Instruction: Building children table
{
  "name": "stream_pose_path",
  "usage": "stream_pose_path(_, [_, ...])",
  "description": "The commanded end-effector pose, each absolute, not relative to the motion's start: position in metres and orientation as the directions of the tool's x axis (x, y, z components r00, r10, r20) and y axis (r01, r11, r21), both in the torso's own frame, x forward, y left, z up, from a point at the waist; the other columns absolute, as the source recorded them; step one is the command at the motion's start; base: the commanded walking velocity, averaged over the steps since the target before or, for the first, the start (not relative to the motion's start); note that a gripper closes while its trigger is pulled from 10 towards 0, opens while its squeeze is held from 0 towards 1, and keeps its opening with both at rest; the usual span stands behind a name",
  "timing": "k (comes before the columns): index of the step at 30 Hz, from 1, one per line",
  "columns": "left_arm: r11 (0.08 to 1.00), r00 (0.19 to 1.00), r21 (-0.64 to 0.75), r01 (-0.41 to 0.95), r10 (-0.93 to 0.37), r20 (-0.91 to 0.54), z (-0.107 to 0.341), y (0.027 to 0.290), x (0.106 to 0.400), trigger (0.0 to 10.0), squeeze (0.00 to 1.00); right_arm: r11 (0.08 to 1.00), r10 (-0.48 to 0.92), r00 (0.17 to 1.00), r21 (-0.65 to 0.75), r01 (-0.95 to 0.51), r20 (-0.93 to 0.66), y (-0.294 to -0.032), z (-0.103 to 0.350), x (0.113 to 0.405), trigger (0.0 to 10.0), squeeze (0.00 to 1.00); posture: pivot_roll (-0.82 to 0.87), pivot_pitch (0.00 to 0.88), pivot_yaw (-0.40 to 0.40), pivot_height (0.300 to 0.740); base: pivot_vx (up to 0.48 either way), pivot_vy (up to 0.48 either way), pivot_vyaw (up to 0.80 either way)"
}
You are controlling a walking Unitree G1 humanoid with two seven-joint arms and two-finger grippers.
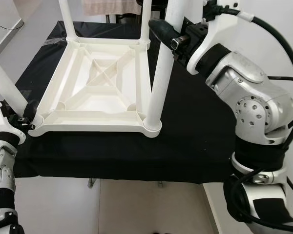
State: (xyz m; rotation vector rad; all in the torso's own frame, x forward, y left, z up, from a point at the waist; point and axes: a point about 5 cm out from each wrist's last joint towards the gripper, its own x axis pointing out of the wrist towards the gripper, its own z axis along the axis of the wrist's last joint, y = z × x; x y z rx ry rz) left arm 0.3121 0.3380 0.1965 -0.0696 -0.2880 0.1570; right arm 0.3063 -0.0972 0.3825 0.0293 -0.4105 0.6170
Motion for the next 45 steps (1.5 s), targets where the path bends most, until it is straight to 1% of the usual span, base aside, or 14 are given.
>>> stream_pose_path(1, [0.980,0.928,-0.107,-0.169,0.195,0.318,0.211,0.348,0.311,0.0,0.00,0.842,0.520,0.767,-0.073,-0.535,0.376,-0.105,0.381,0.308,10.0,0.00,-0.05,0.209,-0.082,0.740,0.000,0.000,0.00])
stream_pose_path(4, [0.991,0.869,-0.040,-0.129,0.133,0.477,0.277,0.348,0.314,0.0,0.00,0.941,0.310,0.880,0.016,-0.337,0.359,-0.136,0.374,0.330,10.0,0.00,-0.03,0.207,-0.077,0.740,0.000,0.000,0.00])
stream_pose_path(12, [0.995,0.762,0.073,-0.063,0.001,0.648,0.361,0.336,0.309,1.3,0.00,0.989,0.077,0.952,0.100,-0.111,0.298,-0.171,0.358,0.348,10.0,0.00,-0.02,0.203,-0.069,0.740,0.000,0.000,0.00])
stream_pose_path(15, [0.986,0.672,0.168,-0.011,-0.118,0.731,0.419,0.318,0.302,3.5,0.00,0.992,-0.008,0.971,0.124,-0.022,0.241,-0.183,0.342,0.355,10.0,0.00,0.01,0.196,-0.055,0.740,0.000,0.000,0.00])
stream_pose_path(16, [0.972,0.616,0.233,0.021,-0.196,0.763,0.454,0.303,0.296,5.6,0.00,0.990,-0.052,0.981,0.138,0.026,0.188,-0.187,0.328,0.359,10.0,0.00,0.02,0.193,-0.046,0.740,0.000,0.000,0.00])
stream_pose_path(17, [0.972,0.616,0.233,0.021,-0.196,0.763,0.454,0.303,0.296,5.6,0.00,0.990,-0.052,0.981,0.138,0.026,0.188,-0.187,0.328,0.359,10.0,0.00,0.02,0.193,-0.046,0.740,0.000,0.000,0.00])
stream_pose_path(18, [0.954,0.564,0.295,0.055,-0.273,0.779,0.485,0.288,0.289,10.0,0.00,0.985,-0.089,0.989,0.159,0.069,0.117,-0.188,0.309,0.364,10.0,0.00,0.03,0.190,-0.035,0.740,0.000,0.000,0.00])
stream_pose_path(32, [0.850,0.444,0.480,0.217,-0.524,0.727,0.579,0.200,0.285,10.0,0.00,0.921,-0.126,0.925,0.304,0.243,-0.360,-0.156,0.173,0.367,10.0,0.00,0.08,0.186,0.001,0.740,0.000,0.000,0.00])
stream_pose_path(33, [0.828,0.434,0.498,0.256,-0.559,0.707,0.585,0.184,0.286,10.0,0.61,0.909,-0.147,0.893,0.299,0.292,-0.425,-0.158,0.155,0.365,10.0,0.00,0.08,0.191,0.008,0.740,0.000,0.000,0.00])
stream_pose_path(34, [0.828,0.434,0.498,0.256,-0.559,0.707,0.585,0.184,0.286,10.0,0.61,0.909,-0.147,0.893,0.299,0.292,-0.425,-0.158,0.155,0.365,10.0,0.00,0.08,0.191,0.008,0.740,0.000,0.000,0.00])
stream_pose_path(35, [0.804,0.424,0.513,0.300,-0.594,0.683,0.587,0.171,0.288,10.0,1.00,0.900,-0.182,0.862,0.274,0.340,-0.472,-0.164,0.139,0.363,10.0,0.00,0.08,0.196,0.013,0.740,0.000,0.000,0.00])
stream_pose_path(42, [0.741,0.406,0.541,0.397,-0.671,0.621,0.581,0.144,0.298,10.0,1.00,0.882,-0.336,0.784,0.119,0.457,-0.522,-0.198,0.104,0.360,10.0,0.00,0.08,0.215,0.030,0.740,0.000,0.000,0.00])
stream_pose_path(43, [0.731,0.400,0.542,0.414,-0.681,0.613,0.579,0.143,0.299,10.0,0.15,0.873,-0.350,0.768,0.110,0.475,-0.537,-0.203,0.098,0.358,10.0,0.00,0.08,0.223,0.033,0.740,0.000,0.000,0.00])
stream_pose_path(45, [0.723,0.397,0.540,0.431,-0.689,0.606,0.577,0.144,0.301,10.0,0.00,0.865,-0.366,0.753,0.097,0.491,-0.547,-0.207,0.093,0.356,10.0,0.00,0.09,0.235,0.035,0.740,0.000,0.000,0.00])
